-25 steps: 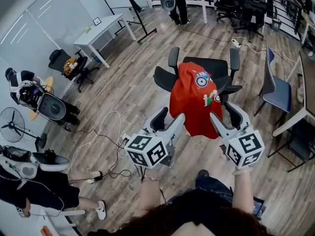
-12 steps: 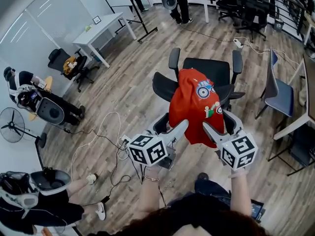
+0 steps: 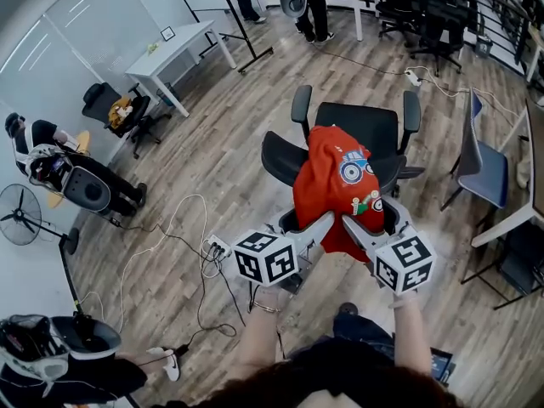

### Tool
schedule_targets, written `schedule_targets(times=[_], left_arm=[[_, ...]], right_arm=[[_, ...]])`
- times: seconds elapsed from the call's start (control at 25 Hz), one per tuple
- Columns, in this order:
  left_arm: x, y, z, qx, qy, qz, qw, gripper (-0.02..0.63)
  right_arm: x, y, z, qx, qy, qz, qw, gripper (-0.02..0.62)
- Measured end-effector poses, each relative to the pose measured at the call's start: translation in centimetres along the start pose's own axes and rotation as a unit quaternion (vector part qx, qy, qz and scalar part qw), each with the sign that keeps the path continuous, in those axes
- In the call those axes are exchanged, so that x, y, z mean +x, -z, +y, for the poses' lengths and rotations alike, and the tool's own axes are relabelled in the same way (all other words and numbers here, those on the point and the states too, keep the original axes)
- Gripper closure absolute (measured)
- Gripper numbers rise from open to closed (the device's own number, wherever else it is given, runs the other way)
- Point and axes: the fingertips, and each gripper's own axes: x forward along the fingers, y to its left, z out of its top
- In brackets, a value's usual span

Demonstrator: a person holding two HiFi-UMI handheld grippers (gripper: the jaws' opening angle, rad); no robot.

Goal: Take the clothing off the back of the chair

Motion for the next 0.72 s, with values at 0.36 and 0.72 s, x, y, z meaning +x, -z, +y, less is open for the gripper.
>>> schedule_targets(times=[0.36, 0.72], left_arm=[[0.5, -0.3, -1.8, 0.045, 0.0, -0.007, 0.999, 0.519], [-0.3, -0.7, -3.5, 0.073, 0.008, -0.014, 0.9972, 0.54]], right_arm=[[0.3, -0.1, 1.1, -0.002, -0.033, -0.001, 0.999, 0.451], [-0.9, -0.9, 2.0, -0.015, -0.033, -0.018, 0.999, 0.522]])
